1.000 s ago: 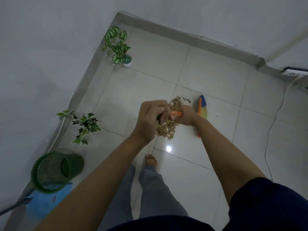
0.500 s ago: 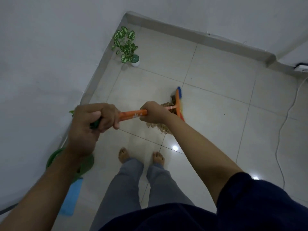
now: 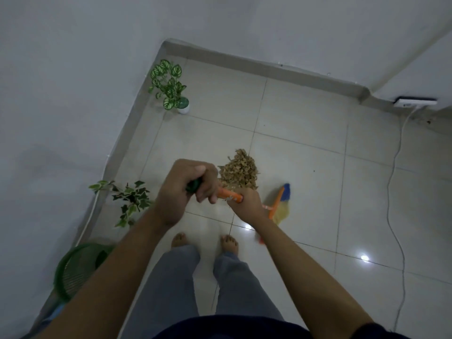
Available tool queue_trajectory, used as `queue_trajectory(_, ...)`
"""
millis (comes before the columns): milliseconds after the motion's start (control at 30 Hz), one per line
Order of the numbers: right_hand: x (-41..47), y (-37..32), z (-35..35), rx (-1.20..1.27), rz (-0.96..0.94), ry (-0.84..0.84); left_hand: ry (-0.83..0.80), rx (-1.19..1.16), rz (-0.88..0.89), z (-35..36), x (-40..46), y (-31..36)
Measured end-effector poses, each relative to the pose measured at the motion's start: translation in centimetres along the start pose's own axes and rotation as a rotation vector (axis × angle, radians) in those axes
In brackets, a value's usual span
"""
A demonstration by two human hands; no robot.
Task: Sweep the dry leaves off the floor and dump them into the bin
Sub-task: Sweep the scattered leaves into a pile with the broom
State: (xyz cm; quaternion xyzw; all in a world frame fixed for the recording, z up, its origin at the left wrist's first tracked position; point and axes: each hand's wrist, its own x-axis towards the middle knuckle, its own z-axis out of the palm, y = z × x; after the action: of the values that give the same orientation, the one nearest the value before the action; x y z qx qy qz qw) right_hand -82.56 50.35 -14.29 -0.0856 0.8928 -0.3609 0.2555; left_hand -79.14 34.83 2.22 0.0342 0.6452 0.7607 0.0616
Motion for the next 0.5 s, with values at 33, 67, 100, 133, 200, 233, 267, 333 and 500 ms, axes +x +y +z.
queue_trajectory(33, 0.2, -0.1, 0.9, 0.043, 0.022, 0.039, -0.027, 0.006, -0.016, -0.3, 0.2, -0.3)
queue_trajectory(67, 0.5, -0.3, 1.7, 0.097, 0.045, 0.084, -0.046, 0.010, -0.008, -0.8, 0.4, -0.6)
queue_trajectory(100, 1.1, -0.8, 2.5, 0.155, 0.068, 0.130, -0.078, 0.017, -0.005, -1.5, 0.7, -0.7)
queue_trajectory(133, 1.8, -1.6, 3.1, 0.204, 0.091, 0.171, -0.103, 0.022, -0.005, -2.2, 1.0, -0.3)
queue_trajectory(200, 3.3, -3.6, 3.9, 0.277, 0.125, 0.248, -0.164, 0.046, 0.034, -3.7, 1.8, 0.6)
queue_trajectory(233, 4.0, -4.7, 4.0, 0.308, 0.121, 0.293, -0.205, 0.049, 0.054, -4.6, 2.2, 1.1)
queue_trajectory(267, 4.5, -6.0, 4.0, 0.329, 0.099, 0.330, -0.245, 0.045, 0.075, -5.4, 2.5, 1.7)
queue_trajectory(333, 5.3, -8.1, 4.0, 0.331, 0.050, 0.380, -0.301, 0.025, 0.107, -7.0, 2.7, 3.2)
queue_trajectory(500, 4.3, -12.6, 4.4, 0.301, 0.023, 0.519, -0.410, -0.114, 0.194, -10.9, 2.5, 7.0)
